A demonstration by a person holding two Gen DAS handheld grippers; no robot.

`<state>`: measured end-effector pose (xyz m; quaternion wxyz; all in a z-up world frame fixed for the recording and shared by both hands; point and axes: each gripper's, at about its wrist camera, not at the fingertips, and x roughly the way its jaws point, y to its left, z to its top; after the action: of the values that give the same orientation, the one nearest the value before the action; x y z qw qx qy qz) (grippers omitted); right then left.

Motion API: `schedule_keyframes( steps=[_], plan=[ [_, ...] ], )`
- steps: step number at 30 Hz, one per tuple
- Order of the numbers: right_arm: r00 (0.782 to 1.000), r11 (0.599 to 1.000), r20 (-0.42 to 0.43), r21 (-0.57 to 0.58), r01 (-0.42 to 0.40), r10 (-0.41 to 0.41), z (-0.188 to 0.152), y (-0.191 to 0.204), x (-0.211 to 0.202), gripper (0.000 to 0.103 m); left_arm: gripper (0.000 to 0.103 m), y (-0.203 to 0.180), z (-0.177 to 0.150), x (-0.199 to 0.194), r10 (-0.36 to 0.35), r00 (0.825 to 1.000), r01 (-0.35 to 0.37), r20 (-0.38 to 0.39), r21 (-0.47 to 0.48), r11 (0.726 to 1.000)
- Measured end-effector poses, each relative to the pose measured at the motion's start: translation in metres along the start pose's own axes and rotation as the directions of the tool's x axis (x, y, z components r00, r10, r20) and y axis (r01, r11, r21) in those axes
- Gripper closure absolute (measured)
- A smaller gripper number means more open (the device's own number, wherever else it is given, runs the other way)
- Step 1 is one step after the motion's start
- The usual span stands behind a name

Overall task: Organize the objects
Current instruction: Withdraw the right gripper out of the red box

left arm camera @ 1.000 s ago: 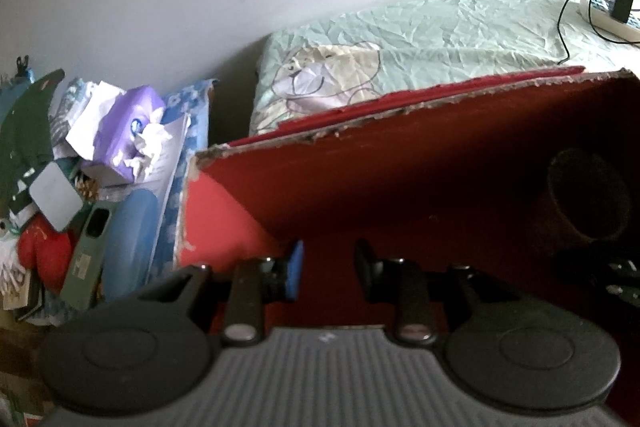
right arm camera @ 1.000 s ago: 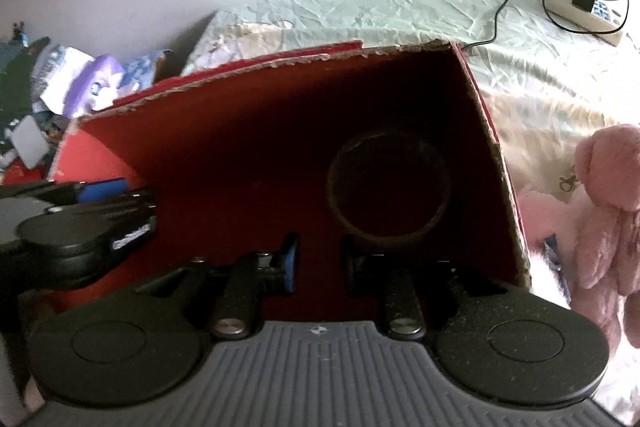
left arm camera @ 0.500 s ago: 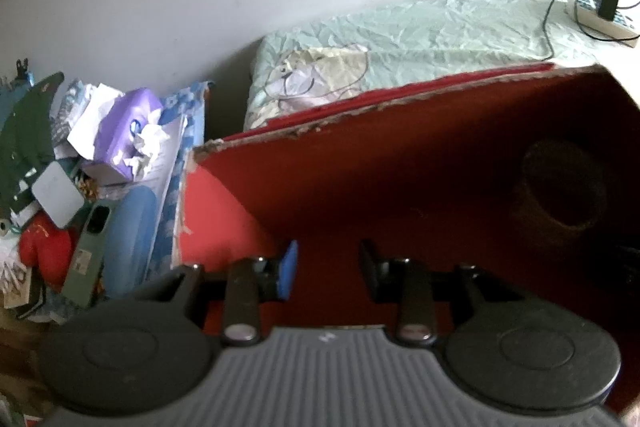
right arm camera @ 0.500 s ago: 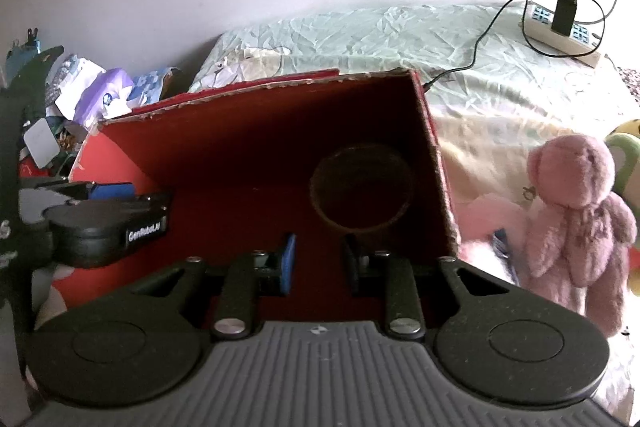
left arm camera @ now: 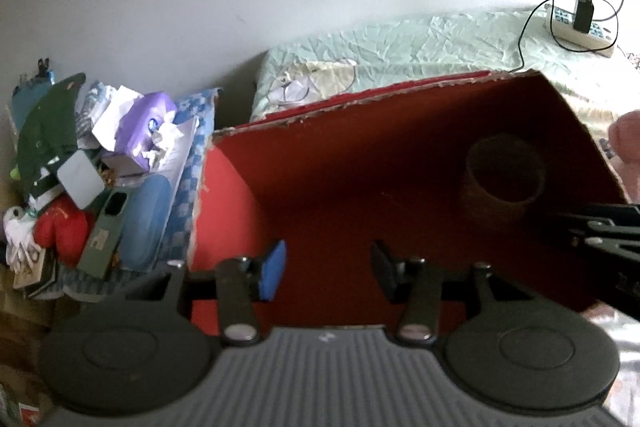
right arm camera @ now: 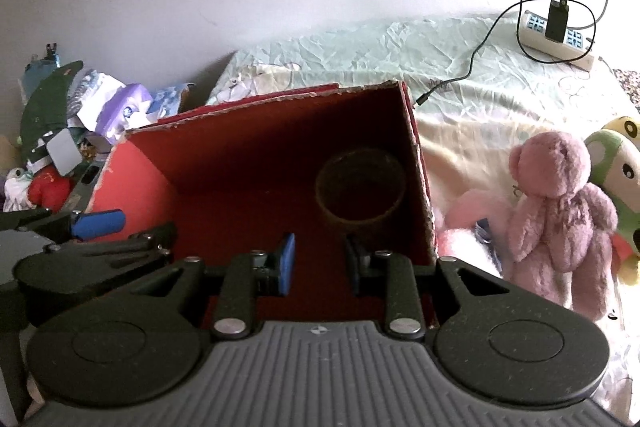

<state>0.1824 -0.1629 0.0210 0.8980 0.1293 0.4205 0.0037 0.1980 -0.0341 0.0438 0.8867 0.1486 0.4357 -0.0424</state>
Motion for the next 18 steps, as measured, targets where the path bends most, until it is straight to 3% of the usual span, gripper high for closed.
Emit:
schedule_keyframes(
  steps=[13,18],
  plan=[
    [0.995,0.994,-0.002,-0.034,-0.105,0.105,-0.017,-0.012,-0.029,0.074,0.045,-0.004,-0.024,-0.058,-0.033,0.999,0.036,0.038,-0.084,0.996],
    [0.981,0.980,-0.011,-0.044,-0.195,0.195,-0.026,-0.022,-0.044,0.074,0.047,-0.006,-0.040,-0.080,-0.101,0.993,0.106,0.055,-0.111,0.988]
  ],
)
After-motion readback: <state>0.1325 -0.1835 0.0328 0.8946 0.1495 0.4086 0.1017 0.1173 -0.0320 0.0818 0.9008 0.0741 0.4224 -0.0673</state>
